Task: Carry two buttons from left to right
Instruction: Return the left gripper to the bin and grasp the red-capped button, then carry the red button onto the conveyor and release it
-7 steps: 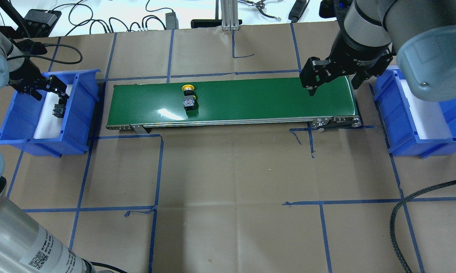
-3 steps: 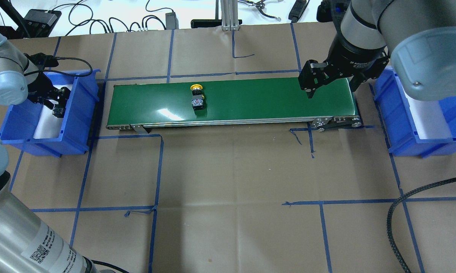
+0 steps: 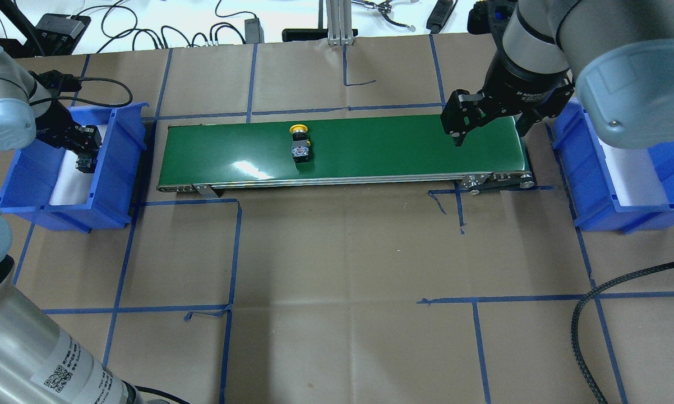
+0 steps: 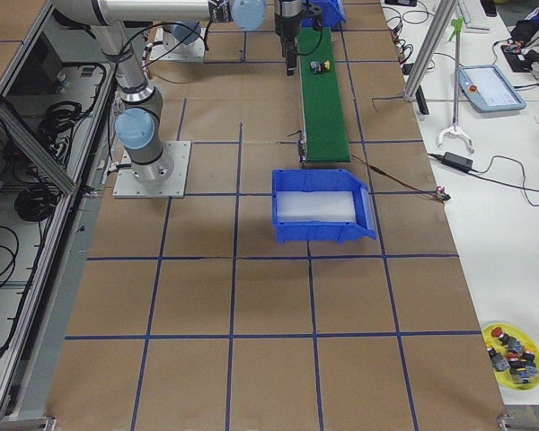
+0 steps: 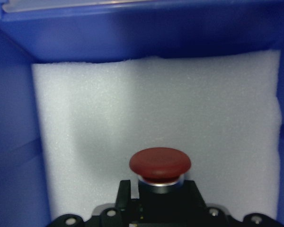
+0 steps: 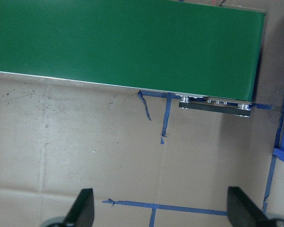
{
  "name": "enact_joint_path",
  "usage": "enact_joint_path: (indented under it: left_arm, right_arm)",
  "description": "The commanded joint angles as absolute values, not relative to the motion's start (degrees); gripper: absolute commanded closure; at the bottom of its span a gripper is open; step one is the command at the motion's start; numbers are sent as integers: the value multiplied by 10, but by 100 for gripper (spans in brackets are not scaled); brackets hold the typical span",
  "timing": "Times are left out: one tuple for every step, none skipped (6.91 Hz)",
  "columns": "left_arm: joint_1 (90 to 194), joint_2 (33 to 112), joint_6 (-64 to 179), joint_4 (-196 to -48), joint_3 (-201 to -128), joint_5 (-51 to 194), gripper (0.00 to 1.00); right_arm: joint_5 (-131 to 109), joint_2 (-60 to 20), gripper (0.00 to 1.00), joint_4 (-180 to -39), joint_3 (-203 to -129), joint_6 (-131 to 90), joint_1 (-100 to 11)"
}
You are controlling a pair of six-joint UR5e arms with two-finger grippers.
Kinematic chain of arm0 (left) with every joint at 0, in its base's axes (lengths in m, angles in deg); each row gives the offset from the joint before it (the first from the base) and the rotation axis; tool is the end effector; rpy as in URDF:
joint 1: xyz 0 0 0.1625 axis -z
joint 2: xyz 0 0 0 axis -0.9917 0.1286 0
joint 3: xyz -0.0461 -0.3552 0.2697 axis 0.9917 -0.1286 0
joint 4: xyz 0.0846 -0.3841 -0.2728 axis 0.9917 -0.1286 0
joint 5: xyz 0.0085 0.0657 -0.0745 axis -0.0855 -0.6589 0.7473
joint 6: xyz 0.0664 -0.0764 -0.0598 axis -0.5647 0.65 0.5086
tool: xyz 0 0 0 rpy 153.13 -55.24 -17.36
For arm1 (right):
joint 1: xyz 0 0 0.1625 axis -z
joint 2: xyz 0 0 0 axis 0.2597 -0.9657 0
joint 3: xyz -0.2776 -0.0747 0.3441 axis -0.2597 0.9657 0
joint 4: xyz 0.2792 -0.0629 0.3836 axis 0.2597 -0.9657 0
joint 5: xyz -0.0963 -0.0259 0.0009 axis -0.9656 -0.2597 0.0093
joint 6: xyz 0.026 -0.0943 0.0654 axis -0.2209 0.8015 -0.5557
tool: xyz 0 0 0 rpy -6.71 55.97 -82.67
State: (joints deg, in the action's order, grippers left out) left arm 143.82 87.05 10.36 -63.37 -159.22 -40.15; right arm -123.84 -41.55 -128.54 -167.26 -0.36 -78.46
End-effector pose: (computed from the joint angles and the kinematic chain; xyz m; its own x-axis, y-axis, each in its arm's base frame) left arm 0.2462 -0.7243 0.1911 -0.9978 0.0635 -0.0201 0.0641 0.9975 -0.0286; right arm 0.1668 -0.5435 0.4808 -0.9925 -0.1221 0.0049 -0.1222 0.9908 -0.0585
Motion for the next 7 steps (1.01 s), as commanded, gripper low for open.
enact_joint_path:
  left_arm:
    - [1437, 831, 100, -674, -1585, -401, 92]
    - [1437, 800, 99, -720, -1575, -401, 92]
    - [1437, 780, 99, -765, -1558, -401, 92]
    - [1440, 766, 105, -810, -1536, -401, 92]
    - [1445, 765, 112, -834, -1521, -402, 92]
    - [1453, 766, 120, -842, -1520, -401, 92]
    - [1481, 762, 141, -846, -1520, -401, 92]
  right_arm:
    - [-1239, -415, 0, -1285, -1673, -4, -785]
    - [-1239, -415, 0, -1285, -1673, -4, -785]
    - [-1239, -415, 0, -1285, -1673, -4, -785]
    - [-1239, -415, 0, -1285, -1673, -4, -785]
    - [-1239, -415, 0, -1285, -1673, -4, -785]
    - [-1239, -415, 0, -1286, -1673, -4, -785]
    - [-1239, -415, 0, -1285, -1673, -4, -785]
